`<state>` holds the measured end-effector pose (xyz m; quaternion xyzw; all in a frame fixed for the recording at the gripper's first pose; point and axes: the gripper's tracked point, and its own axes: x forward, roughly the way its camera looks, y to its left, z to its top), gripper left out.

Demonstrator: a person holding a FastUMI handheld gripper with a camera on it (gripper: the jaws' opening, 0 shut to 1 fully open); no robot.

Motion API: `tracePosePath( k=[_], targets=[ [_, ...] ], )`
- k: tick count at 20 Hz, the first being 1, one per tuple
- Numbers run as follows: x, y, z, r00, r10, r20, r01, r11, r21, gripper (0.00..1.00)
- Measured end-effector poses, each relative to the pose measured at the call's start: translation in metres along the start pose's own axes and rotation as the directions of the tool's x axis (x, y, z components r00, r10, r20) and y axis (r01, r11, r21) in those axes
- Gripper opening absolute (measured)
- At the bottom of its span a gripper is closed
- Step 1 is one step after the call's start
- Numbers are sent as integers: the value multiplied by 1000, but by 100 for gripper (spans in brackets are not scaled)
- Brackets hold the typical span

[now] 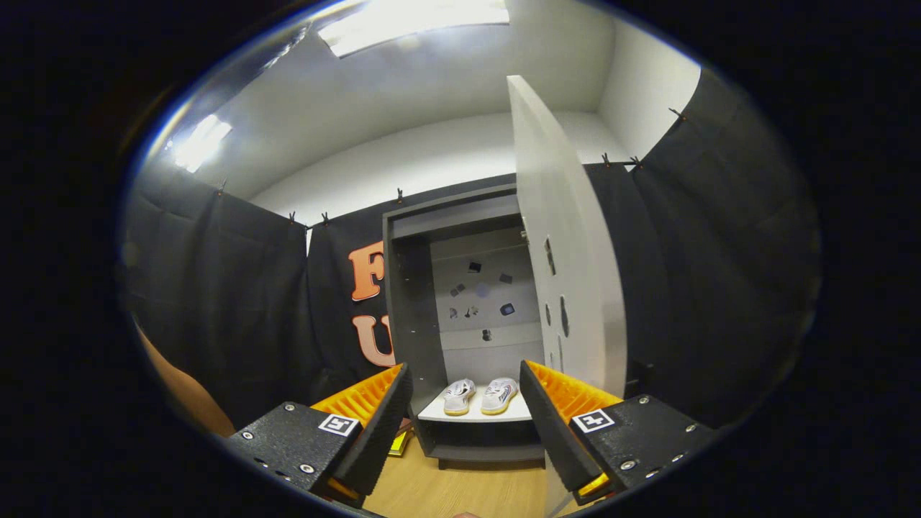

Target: Open the shoe cabinet door, grab the shoes and put them into the shoe cabinet, then close the shoe cabinet door.

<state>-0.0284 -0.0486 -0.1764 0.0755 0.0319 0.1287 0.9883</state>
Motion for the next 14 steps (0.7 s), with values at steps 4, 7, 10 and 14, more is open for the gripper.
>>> tracePosePath(
  k=[4,7,10,14],
  targets=[
    [-23,-28,-4,999,-43,3,43,999,8,92],
    [-38,-40,-4,999,-52,1,52,999,-2,92],
    [-53,-57,-1,997,-74,-11,73,997,-36,92],
    [-60,-86,-3,995,-83,-47,80,995,-59,92]
  ],
)
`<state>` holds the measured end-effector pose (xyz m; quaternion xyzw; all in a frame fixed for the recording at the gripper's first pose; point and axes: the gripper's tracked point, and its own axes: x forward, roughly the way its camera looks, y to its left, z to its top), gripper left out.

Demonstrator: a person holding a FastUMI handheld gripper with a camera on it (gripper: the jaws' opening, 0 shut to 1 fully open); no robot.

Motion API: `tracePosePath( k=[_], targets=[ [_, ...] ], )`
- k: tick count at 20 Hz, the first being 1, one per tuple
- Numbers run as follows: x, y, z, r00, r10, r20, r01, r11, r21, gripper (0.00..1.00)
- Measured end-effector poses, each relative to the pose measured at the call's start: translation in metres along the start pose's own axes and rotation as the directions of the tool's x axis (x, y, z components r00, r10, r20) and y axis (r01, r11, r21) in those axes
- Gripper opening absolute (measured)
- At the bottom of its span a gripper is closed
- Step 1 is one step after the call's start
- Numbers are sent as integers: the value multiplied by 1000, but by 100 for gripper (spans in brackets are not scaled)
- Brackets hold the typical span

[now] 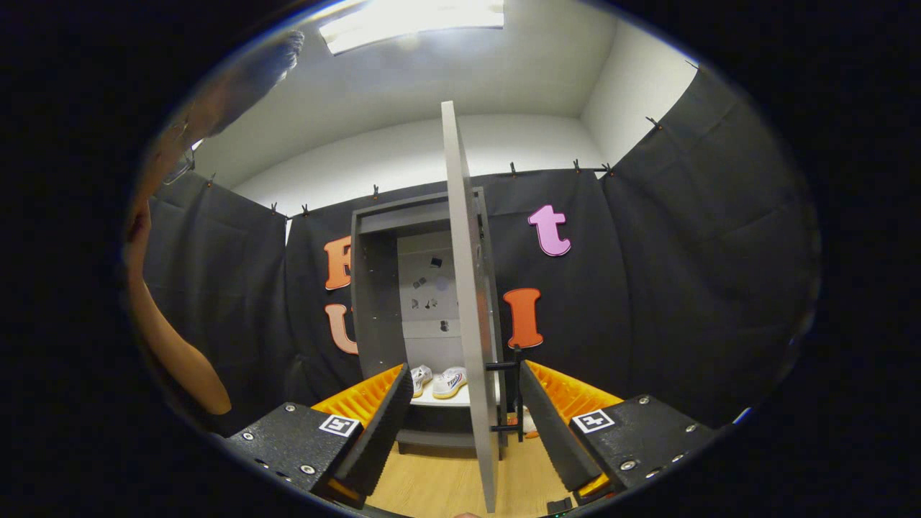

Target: Open the shoe cabinet door, grab the shoes and put them into the shoe cabinet, then close the shoe cabinet door.

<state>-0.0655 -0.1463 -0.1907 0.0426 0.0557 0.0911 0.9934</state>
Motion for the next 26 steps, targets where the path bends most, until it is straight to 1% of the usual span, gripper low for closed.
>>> tracePosePath(
  k=[3,4,5,7,10,13,15,18,20,22,26],
  targets=[
    [3,-21,-5,1000,-6,-14,5,1000,-15,92],
    [6,-25,-9,1000,4,-23,-4,1000,-12,92],
    [7,-31,-16,999,10,-40,-10,1000,-3,92],
    [14,-52,-27,998,-3,-67,5,1000,28,92],
    [22,-70,-32,999,3,-52,1,997,74,93],
    [35,-82,-38,999,21,-51,-16,996,85,93],
    [44,-85,-46,996,44,-75,-37,995,94,93],
    [55,-79,-54,990,104,-92,-95,990,105,95],
    [58,-73,-54,985,151,-80,-141,983,119,95],
    [61,-76,-55,981,172,-91,-162,981,108,95],
    [60,-73,-54,972,217,-94,-205,971,121,95]
  ],
)
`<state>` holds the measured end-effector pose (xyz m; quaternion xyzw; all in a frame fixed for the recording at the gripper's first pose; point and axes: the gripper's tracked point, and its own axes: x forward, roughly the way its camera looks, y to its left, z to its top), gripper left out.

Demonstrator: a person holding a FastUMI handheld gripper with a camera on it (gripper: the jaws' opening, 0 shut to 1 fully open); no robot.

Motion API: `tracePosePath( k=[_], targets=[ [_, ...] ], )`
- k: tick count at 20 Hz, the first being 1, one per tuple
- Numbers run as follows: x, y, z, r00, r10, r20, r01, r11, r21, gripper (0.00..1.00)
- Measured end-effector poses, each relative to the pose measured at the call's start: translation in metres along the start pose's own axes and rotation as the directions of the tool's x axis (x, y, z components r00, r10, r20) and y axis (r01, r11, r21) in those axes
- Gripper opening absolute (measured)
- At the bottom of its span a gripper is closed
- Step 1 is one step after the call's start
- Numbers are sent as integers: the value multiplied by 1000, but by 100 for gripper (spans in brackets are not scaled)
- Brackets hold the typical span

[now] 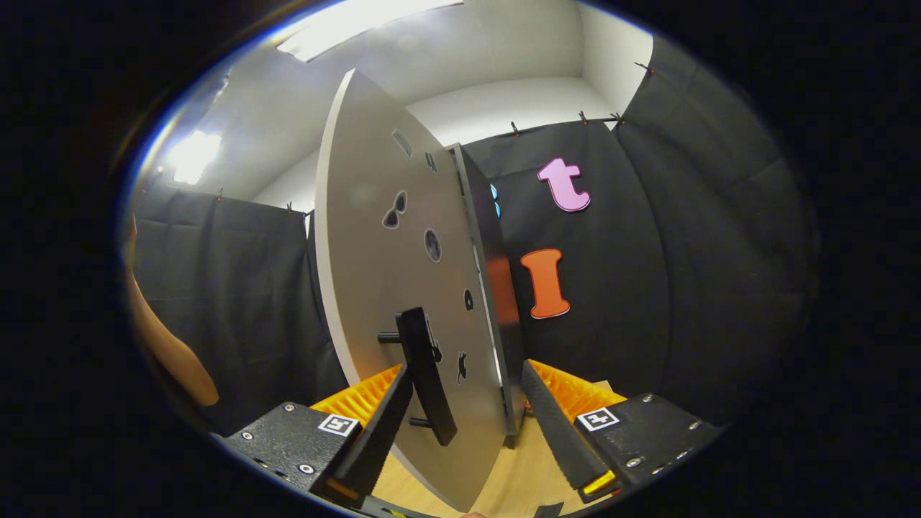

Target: Open the shoe cabinet door, grab the shoes and put them into the shoe cabinet, then close the shoe cabinet door.

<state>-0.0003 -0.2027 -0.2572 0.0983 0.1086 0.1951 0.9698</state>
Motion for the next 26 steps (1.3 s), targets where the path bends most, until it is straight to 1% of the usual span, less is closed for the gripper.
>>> tracePosePath(
  k=[2,6,8,10,13,15,19,26],
  targets=[
    [-2,-1,3,1000,10,7,-10,1000,9,95],
    [-4,-17,4,1000,-22,10,22,1000,13,95],
    [1,-15,-1,1000,-15,-7,15,1000,-1,95],
    [2,-18,-5,999,-24,-22,24,1000,-6,95],
    [5,-14,-3,1000,-14,-8,14,1000,-10,94],
    [6,-10,-4,1000,3,-15,-3,1000,-3,92],
    [13,2,-7,999,41,-30,-40,999,13,85],
    [24,44,-14,992,116,-54,-117,993,-6,85]
  ],
)
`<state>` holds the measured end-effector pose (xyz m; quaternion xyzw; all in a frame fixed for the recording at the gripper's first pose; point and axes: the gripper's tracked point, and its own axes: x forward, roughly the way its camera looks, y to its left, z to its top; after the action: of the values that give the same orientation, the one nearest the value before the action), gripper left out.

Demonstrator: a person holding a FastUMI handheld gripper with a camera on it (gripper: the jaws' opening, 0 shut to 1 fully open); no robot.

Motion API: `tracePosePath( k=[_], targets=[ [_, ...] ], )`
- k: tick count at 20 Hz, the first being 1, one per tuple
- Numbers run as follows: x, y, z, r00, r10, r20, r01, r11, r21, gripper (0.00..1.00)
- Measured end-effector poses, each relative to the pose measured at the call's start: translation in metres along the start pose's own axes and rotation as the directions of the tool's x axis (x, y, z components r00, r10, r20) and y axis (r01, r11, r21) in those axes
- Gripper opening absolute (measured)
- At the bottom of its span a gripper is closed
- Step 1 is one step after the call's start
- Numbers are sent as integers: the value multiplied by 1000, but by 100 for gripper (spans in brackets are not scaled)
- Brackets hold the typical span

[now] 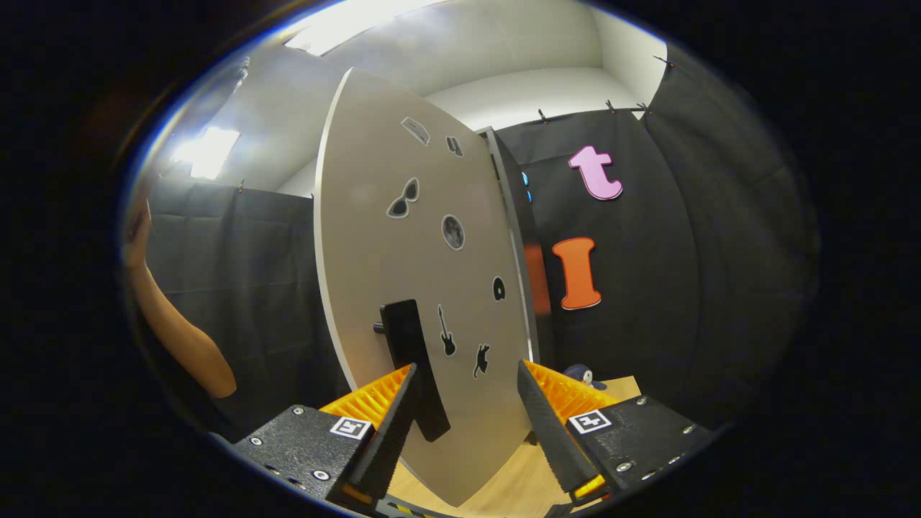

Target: Open the shoe cabinet door, grab the shoes and put them into the shoe cabinet, then close the shoe cabinet door.

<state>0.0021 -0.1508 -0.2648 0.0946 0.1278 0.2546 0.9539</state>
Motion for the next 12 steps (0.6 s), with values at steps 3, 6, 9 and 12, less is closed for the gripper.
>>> tracePosePath(
  k=[3,6,9,12],
  targets=[
    [10,13,-2,999,37,-8,-37,999,6,85],
    [22,29,-5,997,78,-20,-78,997,3,85],
    [32,48,-8,992,122,-33,-123,992,-7,85],
    [46,63,-13,987,157,-40,-157,988,-5,85]
  ],
)
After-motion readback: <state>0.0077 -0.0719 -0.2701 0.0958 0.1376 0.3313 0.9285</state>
